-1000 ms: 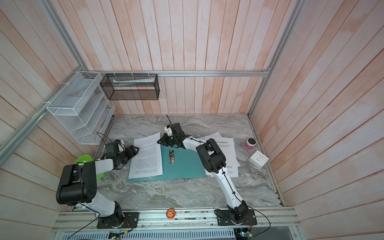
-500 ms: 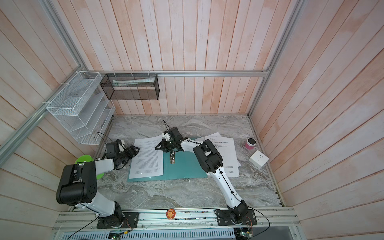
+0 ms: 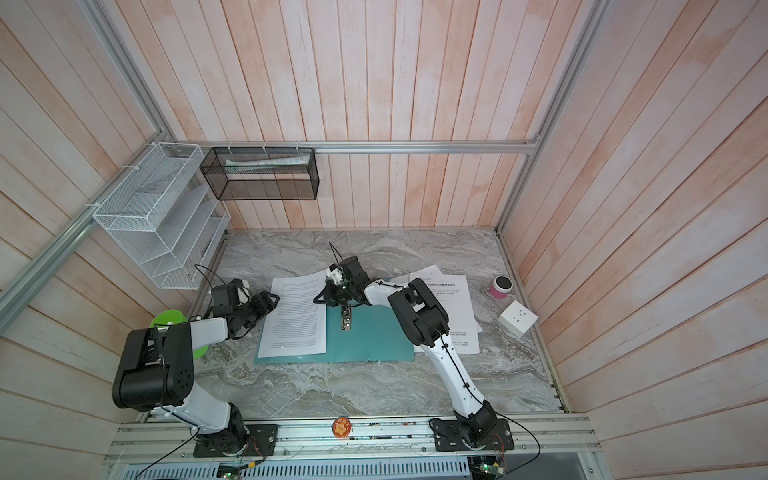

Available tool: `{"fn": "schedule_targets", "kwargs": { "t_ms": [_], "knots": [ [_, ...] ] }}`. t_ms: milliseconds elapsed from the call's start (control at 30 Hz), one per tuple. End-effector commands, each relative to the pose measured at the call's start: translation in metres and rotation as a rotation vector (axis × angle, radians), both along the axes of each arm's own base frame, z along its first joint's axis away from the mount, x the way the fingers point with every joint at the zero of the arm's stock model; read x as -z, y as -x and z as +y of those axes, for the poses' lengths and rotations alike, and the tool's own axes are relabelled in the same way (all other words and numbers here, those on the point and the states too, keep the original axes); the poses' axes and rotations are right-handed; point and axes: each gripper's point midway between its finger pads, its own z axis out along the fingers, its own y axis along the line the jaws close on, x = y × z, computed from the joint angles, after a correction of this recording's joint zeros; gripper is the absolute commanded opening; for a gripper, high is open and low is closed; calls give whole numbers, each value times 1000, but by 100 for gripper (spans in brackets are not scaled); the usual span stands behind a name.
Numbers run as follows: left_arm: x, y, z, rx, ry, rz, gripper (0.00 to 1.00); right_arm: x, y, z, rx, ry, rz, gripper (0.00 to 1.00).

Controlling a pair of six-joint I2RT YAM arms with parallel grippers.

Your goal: Put the files into the folder

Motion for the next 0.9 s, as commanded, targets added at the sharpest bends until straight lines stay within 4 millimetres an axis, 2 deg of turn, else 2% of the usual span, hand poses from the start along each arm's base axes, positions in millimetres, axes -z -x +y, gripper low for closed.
{"fn": "schedule_targets", "kwargs": {
  "t_ms": [0,367,600,867],
  "knots": [
    [29,22,-7,9,19,134,83,-22,3,-5,-6,-23,-14,0],
    [30,23,-7,8,17,137,83,-27,10,-13,29,-9,-31,0],
    [30,22,-7,7,16,136,83,-36,21,-15,39,14,-24,0],
    [29,22,-7,9,15,135,82,-21,37,-11,11,62,4,0]
  ]
}}
